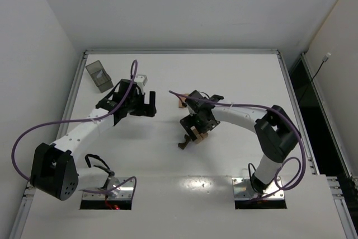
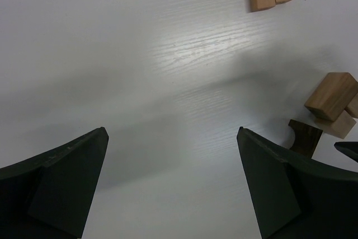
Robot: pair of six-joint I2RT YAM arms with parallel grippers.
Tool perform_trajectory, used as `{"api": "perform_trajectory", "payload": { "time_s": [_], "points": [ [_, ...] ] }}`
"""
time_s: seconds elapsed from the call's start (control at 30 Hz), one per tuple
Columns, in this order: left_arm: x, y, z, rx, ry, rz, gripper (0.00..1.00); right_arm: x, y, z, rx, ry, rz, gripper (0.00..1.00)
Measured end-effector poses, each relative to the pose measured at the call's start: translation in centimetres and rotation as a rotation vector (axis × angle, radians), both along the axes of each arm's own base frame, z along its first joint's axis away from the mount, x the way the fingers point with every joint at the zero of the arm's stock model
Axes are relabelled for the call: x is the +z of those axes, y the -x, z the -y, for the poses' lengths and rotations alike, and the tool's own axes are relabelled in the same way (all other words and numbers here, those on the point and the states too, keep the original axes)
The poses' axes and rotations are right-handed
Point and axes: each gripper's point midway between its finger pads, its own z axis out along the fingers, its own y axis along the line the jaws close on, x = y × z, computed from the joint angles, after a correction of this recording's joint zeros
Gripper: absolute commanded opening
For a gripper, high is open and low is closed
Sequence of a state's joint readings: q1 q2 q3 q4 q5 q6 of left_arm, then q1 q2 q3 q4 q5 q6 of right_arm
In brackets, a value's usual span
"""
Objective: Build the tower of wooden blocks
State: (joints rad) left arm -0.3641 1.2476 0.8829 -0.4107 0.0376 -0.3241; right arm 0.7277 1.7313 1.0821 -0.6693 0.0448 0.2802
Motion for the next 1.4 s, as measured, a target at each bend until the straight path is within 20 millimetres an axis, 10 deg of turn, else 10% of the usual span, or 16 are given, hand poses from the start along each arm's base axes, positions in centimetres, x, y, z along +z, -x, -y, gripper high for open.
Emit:
{"api": "perform_trajectory", "payload": {
  "time_s": [1.4],
  "points": [
    [-1.0, 0.4, -0.1, -0.006, 0.009, -0.022, 1.0, -2.3, -0.4, -0.3, -0.032, 0.059, -0.029, 0.81]
  ]
}}
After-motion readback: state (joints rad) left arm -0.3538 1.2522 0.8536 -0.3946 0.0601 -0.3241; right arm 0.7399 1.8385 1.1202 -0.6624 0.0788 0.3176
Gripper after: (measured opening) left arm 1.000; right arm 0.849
